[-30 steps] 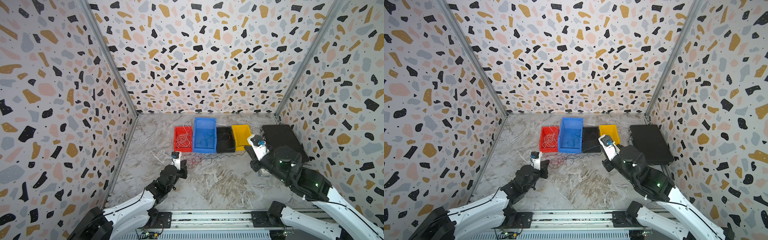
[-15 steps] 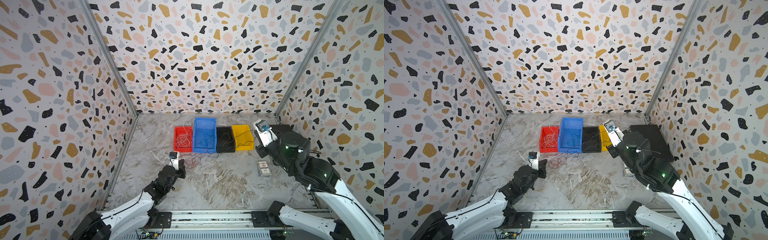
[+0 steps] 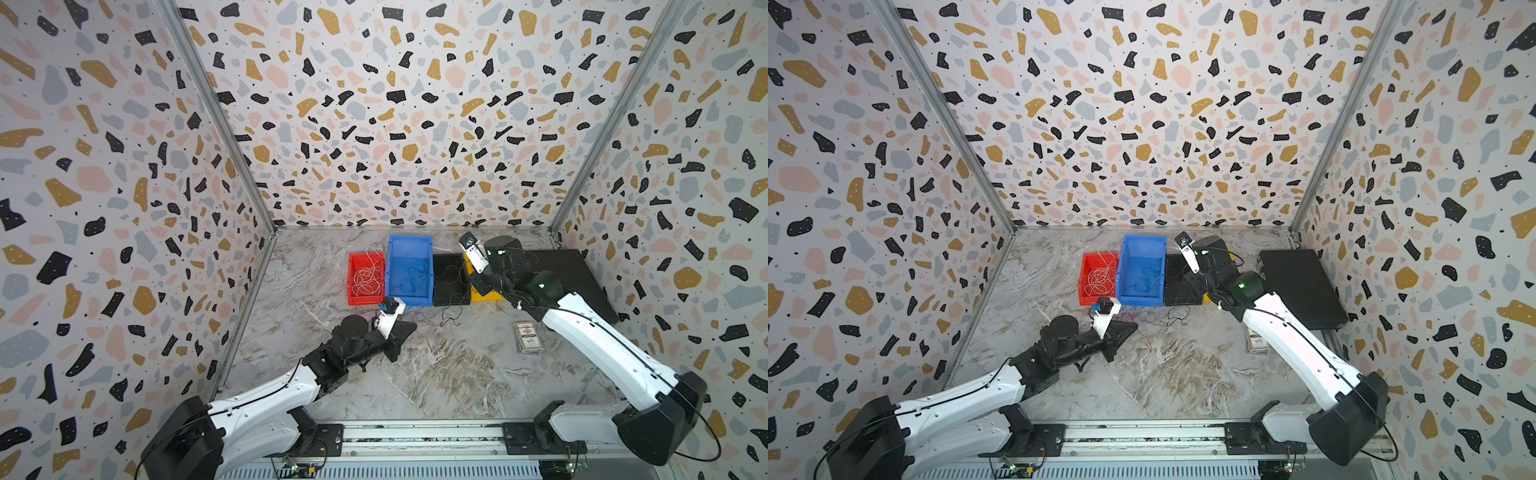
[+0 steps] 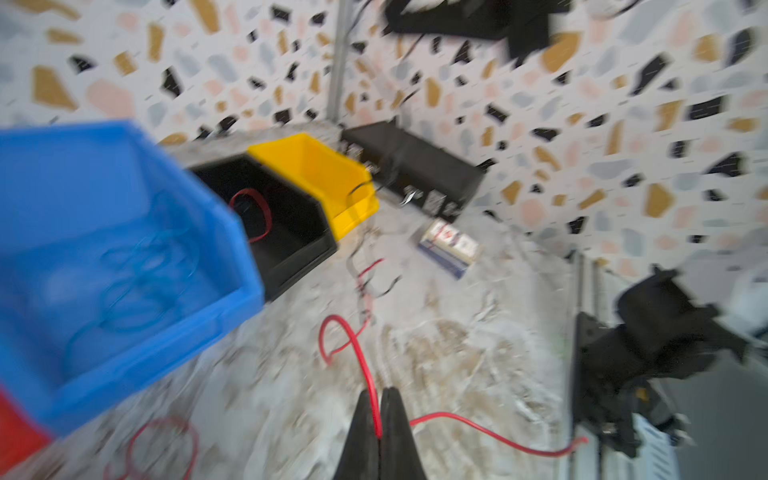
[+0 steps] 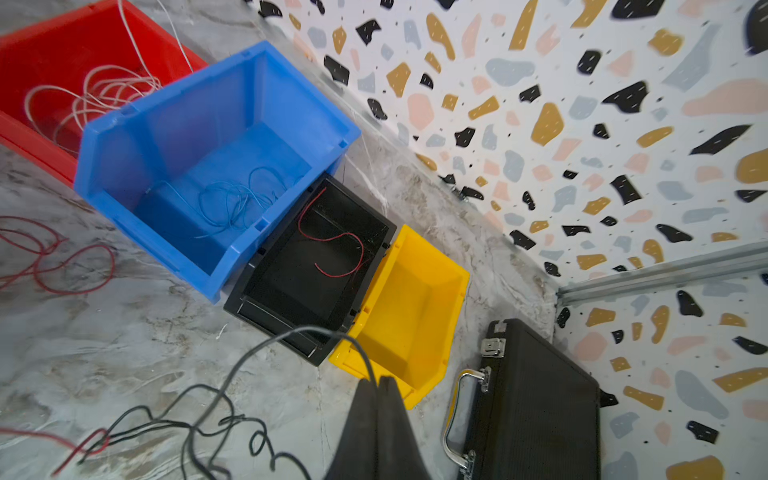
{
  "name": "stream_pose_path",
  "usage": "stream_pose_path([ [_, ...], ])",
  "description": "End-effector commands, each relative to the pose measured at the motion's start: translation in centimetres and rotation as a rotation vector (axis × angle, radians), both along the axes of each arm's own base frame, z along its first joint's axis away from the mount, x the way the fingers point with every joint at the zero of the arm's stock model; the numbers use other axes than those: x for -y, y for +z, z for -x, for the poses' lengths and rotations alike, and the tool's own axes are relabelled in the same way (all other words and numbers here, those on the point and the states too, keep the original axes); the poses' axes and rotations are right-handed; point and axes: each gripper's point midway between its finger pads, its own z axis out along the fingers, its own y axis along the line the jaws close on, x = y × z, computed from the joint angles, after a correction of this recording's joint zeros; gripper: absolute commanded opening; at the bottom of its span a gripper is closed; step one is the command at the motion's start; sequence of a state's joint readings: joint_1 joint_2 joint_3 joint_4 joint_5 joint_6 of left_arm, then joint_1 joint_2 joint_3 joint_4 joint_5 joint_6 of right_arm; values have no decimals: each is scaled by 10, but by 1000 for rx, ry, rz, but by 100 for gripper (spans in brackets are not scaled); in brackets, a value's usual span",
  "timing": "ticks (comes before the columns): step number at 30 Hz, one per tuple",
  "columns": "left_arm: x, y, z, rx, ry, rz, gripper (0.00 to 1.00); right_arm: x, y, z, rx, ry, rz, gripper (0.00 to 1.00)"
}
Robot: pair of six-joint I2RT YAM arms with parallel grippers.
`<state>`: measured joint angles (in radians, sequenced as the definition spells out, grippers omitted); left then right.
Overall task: Untangle and sort cables by color
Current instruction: Untie the cable.
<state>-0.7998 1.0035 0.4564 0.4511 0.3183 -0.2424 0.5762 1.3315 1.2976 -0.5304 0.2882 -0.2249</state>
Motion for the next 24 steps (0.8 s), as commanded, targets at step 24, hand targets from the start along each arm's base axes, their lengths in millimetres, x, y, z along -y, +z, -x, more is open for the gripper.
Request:
stream_pose_path([
  [24,-8,36,38,-110,-69,74,0,49,-46,-43,-131,-139,-297,0],
])
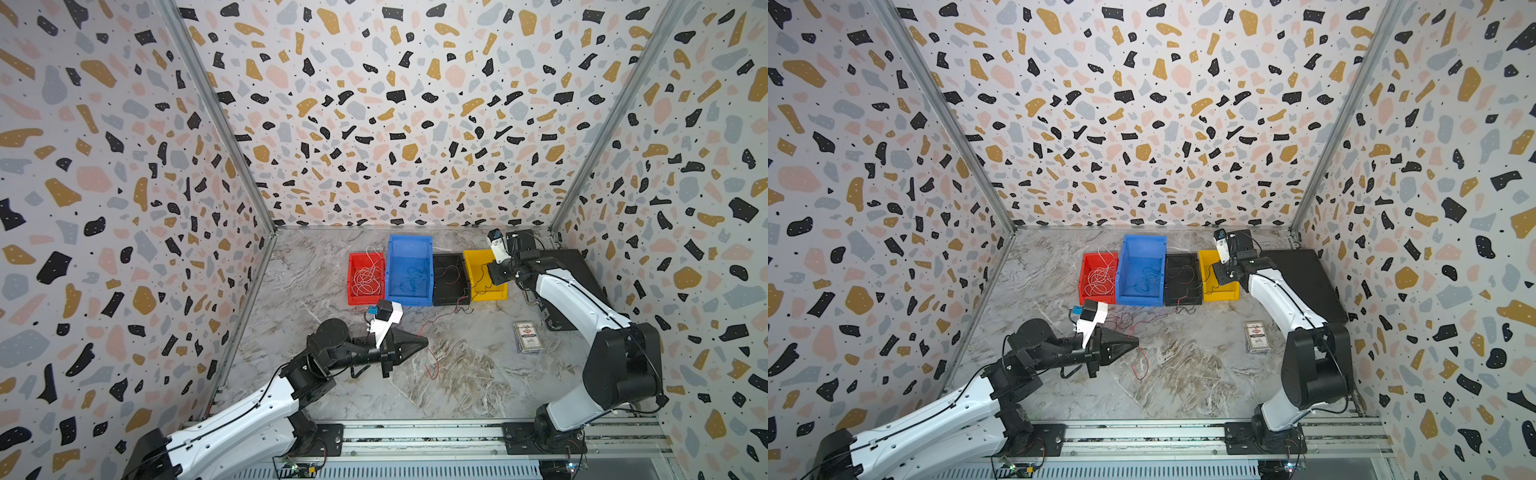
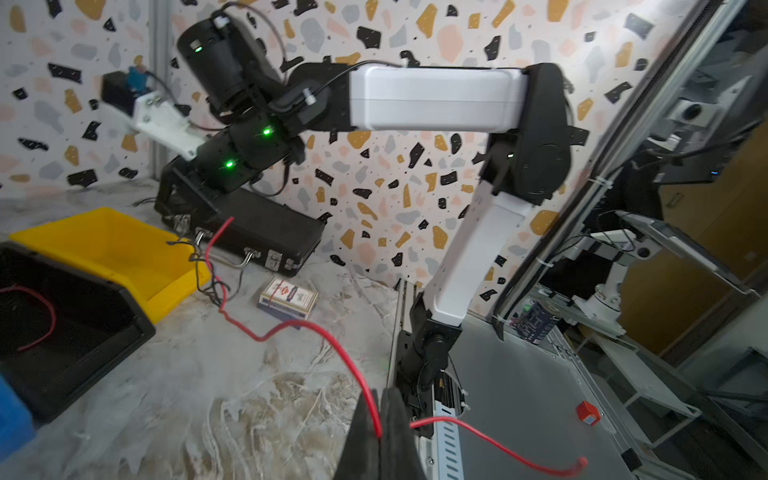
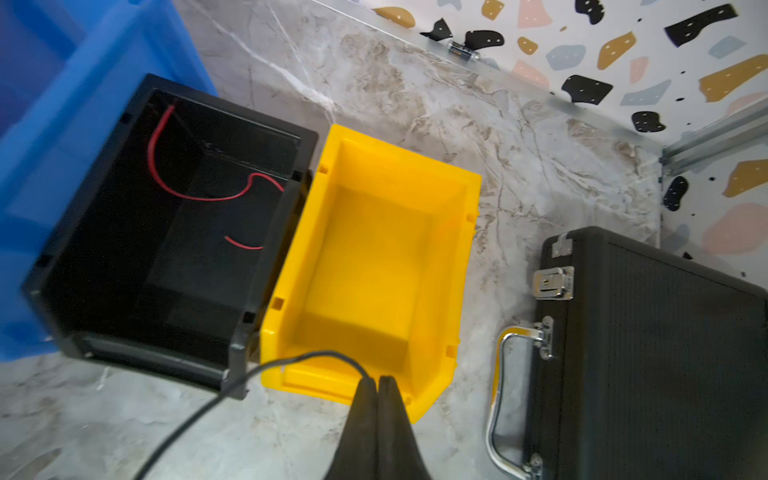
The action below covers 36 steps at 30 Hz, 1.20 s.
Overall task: Untangle and sort cables by color
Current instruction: Untie the cable.
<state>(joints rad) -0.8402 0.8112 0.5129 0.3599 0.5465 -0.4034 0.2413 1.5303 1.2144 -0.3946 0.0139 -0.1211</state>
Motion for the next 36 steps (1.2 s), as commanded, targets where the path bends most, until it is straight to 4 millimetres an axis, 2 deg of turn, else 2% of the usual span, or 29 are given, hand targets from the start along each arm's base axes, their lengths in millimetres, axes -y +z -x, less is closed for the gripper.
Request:
stream_pose_path([
  [1,-12,-50,-37,-67,229,-162,0,-30,50,32,105,60,-123,0],
  [4,-22,-96,-56,-111,343,-290,9,-49,55,71,67,112,-214,0],
  [6,-27,-115,-61,-125,379,-336,15,-56,53,95,44,145,-237,0],
  [7,-30,-124,-63,-129,399,-357,22,-58,50,107,26,155,-258,1],
  [9,-38,-137,-71,-135,465,-401,46,-63,46,124,12,176,-324,1],
  [12,-46,-148,-75,-130,508,-431,56,-66,27,142,-46,194,-349,1],
  [13,-49,-151,-77,-131,525,-430,92,-67,21,146,-58,204,-350,1],
  [14,-52,-152,-79,-126,548,-426,100,-67,16,150,-72,208,-349,2],
  [16,-57,-148,-82,-105,577,-415,99,-69,13,158,-82,222,-352,2],
  [18,-51,-141,-82,-59,549,-395,99,-69,16,163,-61,231,-368,2],
  [21,-25,-138,-80,32,426,-391,99,-63,25,170,-24,228,-374,2],
  [26,30,-154,-81,134,203,-390,99,-57,24,176,7,214,-378,3],
  [28,44,-157,-80,217,148,-357,100,-57,21,176,-5,211,-377,3],
  [32,57,-161,-80,333,83,-360,97,-56,20,177,2,206,-384,3],
  [36,85,-162,-67,439,-16,-370,93,-58,21,183,-14,217,-401,3],
])
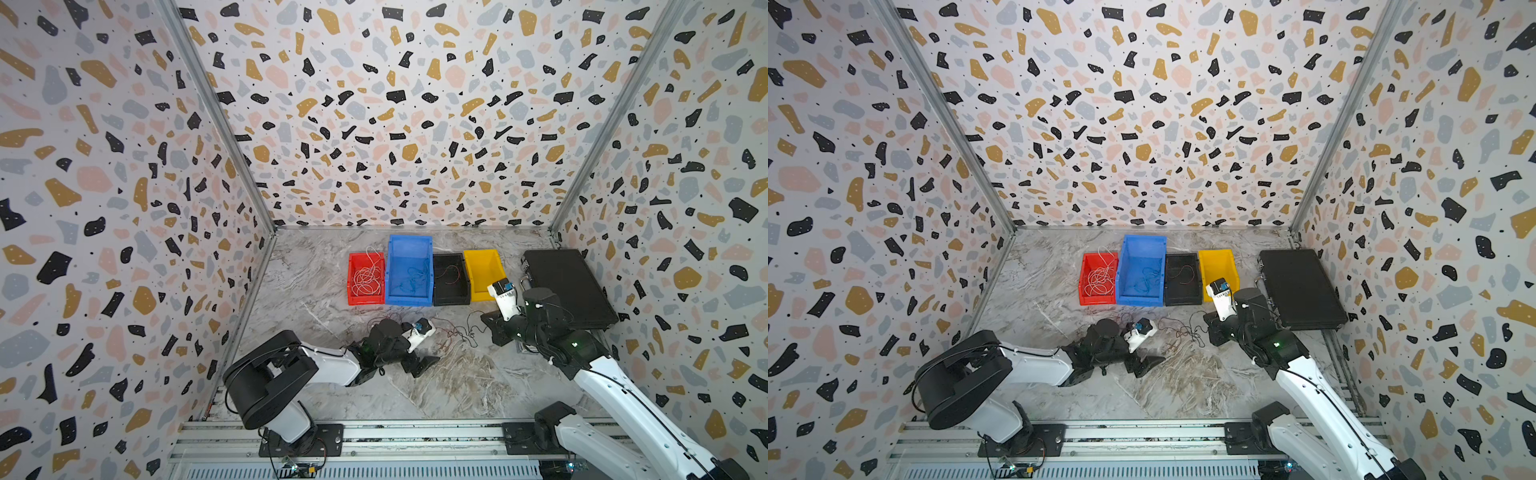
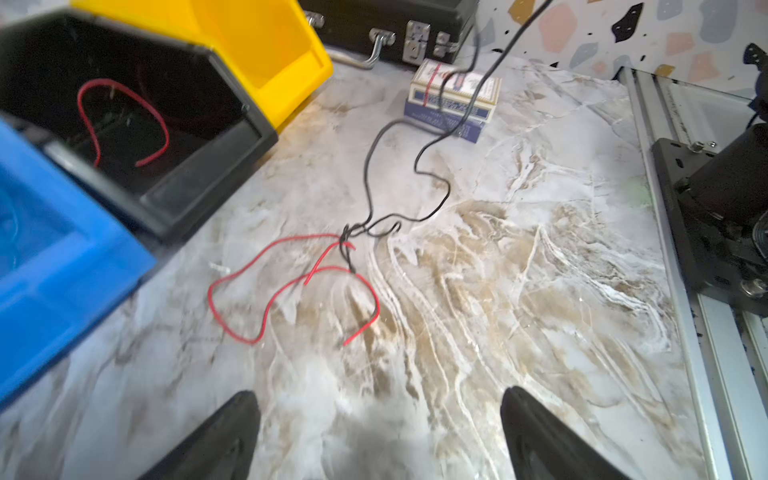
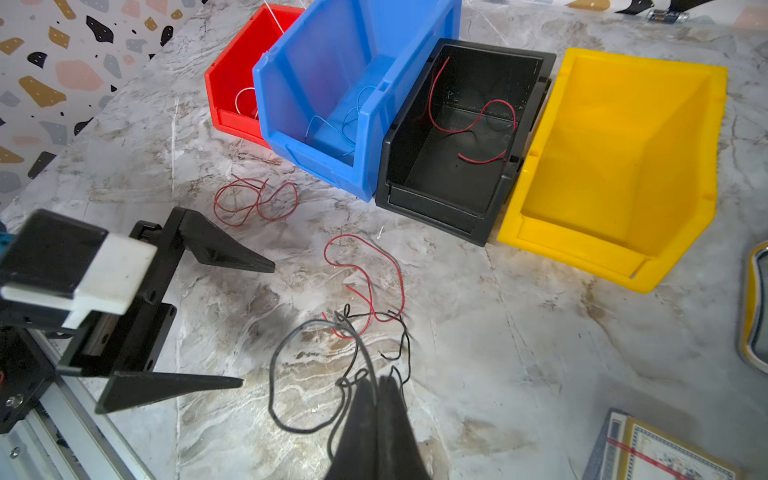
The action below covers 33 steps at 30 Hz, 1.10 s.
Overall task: Untangle and sort cables by color
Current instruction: Untie the cable.
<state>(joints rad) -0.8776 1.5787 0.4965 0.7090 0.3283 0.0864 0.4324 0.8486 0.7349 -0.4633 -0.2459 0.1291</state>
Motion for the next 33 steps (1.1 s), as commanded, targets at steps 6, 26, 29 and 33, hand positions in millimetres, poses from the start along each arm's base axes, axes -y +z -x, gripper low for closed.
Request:
stream_pose_path([
  [6,40,24,-5,273,-193,-40,95,5,12,18,29,-3,-54,3],
  [26,32,-12,-28,670,-496,-322,97,8,6,47,45,8,-152,2],
  [29,36,-9,-37,659,-495,-330,91,8,6,48,50,6,-157,2],
  [33,47,4,-36,677,-514,-276,81,9,8,50,63,6,-172,2],
])
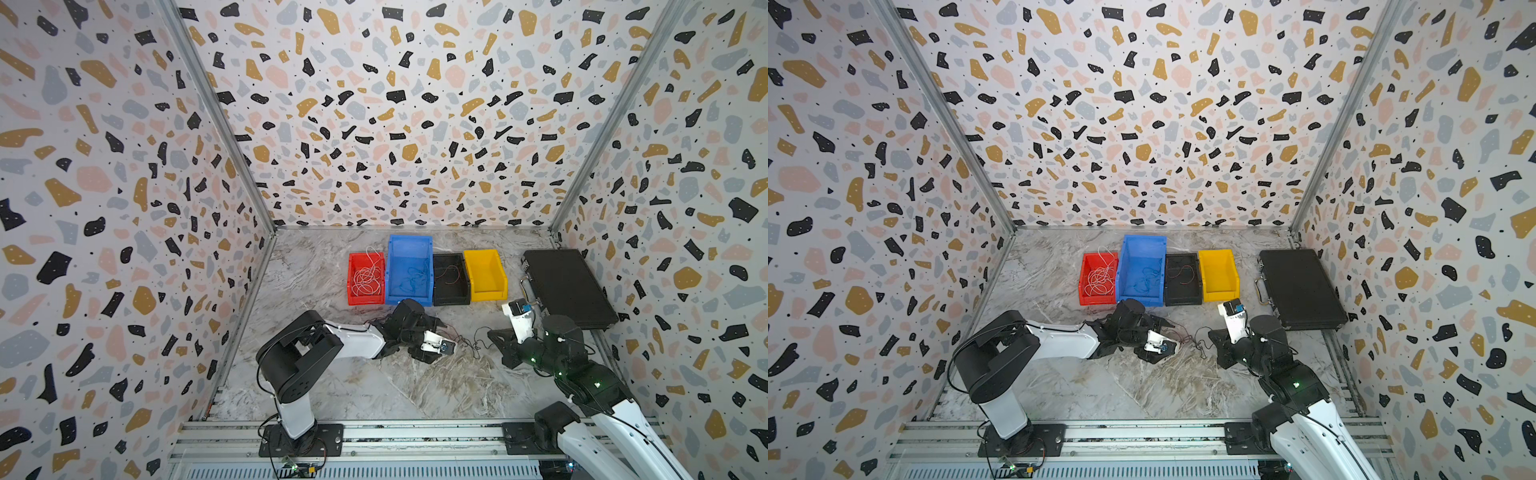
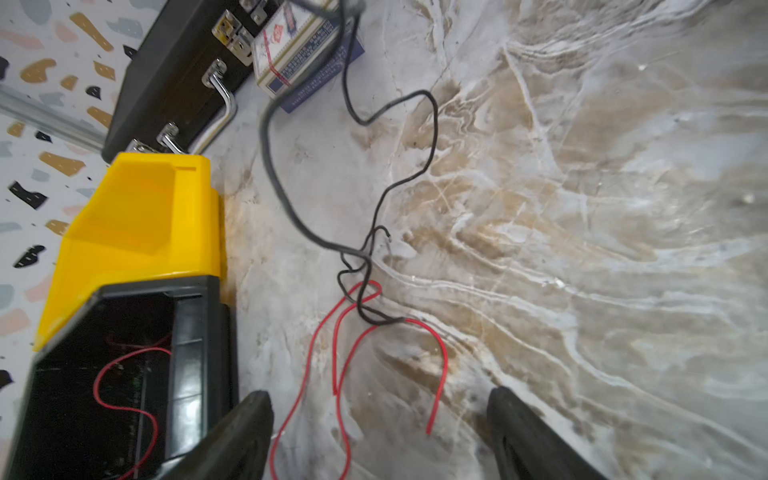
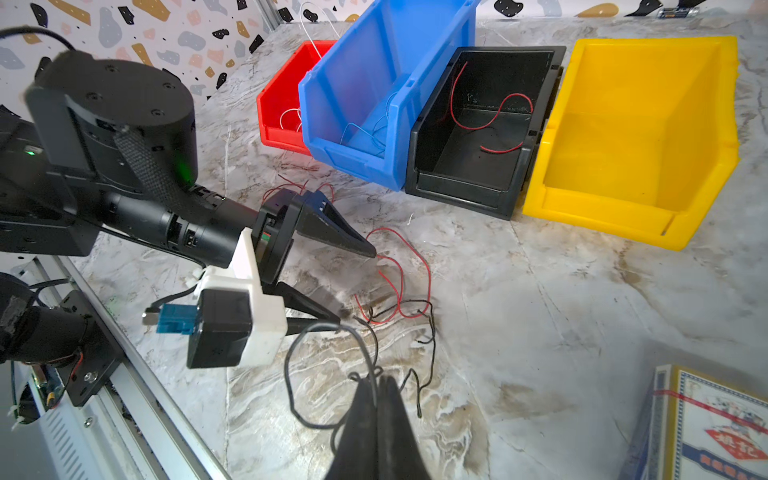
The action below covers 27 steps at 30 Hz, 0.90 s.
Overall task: Untangle and sort cables by color
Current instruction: Untie the cable.
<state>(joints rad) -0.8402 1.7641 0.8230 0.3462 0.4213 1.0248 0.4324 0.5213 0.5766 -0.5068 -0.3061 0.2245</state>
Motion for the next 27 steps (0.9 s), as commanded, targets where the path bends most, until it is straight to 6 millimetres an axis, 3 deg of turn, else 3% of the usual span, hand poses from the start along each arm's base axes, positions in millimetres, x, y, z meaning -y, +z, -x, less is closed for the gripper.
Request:
stream_pose_path([
  [1,18,24,-9,47,-46,71,80,-3,8,3,21,12,-33,2],
  [6,23,13,-14,44,-68,27,73,-4,9,5,19,23,-43,2],
  [11,18,12,-17,18,-84,-11,57,-4,12,6,33,21,-53,2],
  [27,28,1,-29,-37,-101,13,57,-3,13,6,42,19,-56,2],
])
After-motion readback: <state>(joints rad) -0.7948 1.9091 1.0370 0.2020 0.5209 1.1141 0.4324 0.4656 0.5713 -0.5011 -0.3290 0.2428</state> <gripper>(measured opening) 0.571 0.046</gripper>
